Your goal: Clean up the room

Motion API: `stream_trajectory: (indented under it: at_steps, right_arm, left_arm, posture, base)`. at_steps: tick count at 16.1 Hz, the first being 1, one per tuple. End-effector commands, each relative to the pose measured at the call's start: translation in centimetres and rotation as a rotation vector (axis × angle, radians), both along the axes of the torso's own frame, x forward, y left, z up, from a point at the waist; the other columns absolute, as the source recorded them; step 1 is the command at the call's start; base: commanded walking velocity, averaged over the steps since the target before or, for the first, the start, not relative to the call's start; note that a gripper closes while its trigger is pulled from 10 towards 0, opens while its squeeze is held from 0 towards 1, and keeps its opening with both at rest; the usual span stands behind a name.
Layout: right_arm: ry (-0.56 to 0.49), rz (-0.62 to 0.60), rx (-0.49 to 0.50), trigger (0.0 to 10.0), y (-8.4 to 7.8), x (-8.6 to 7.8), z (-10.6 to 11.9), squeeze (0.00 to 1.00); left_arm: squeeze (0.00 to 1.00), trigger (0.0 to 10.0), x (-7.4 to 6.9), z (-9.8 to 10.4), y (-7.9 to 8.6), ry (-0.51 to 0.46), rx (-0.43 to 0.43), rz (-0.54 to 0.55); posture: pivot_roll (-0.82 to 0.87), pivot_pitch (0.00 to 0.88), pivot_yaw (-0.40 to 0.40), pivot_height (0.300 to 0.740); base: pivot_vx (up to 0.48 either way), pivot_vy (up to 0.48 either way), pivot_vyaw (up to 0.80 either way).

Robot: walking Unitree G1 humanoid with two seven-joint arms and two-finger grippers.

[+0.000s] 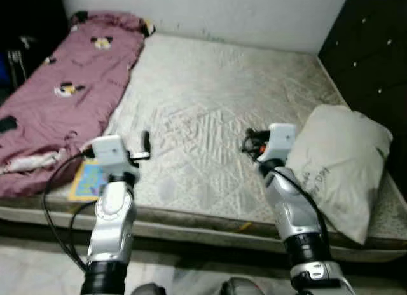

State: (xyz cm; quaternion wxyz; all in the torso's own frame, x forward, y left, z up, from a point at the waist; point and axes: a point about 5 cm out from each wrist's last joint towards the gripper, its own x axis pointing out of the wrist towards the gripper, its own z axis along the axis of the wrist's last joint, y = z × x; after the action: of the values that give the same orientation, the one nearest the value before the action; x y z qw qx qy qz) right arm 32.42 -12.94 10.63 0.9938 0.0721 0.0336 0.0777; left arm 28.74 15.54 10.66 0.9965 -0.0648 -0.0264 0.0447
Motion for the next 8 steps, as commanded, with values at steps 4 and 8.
stream_trajectory:
  at_steps: [4, 8]
  right_arm:
    - [0.000, -0.023, -0.008, 10.0, -0.87, 0.26, 0.12, 0.00]
    - [0.006, -0.022, -0.011, 10.0, -0.90, 0.37, 0.02, 0.00]
  left_arm:
    - [0.00, 10.0, 0.06, 0.23, -0.70, -0.016, -0.005, -0.030]
    - [0.00, 10.0, -0.18, 0.45, -0.49, -0.031, -0.043, -0.048]
  posture:
    - [-0.06, 0.000, -0.040, 0.740]
    - [-0.06, 0.000, -0.045, 0.740]
  base:
    - [0.000, 0.064, 0.00]
    - [0.000, 0.000, -0.20]
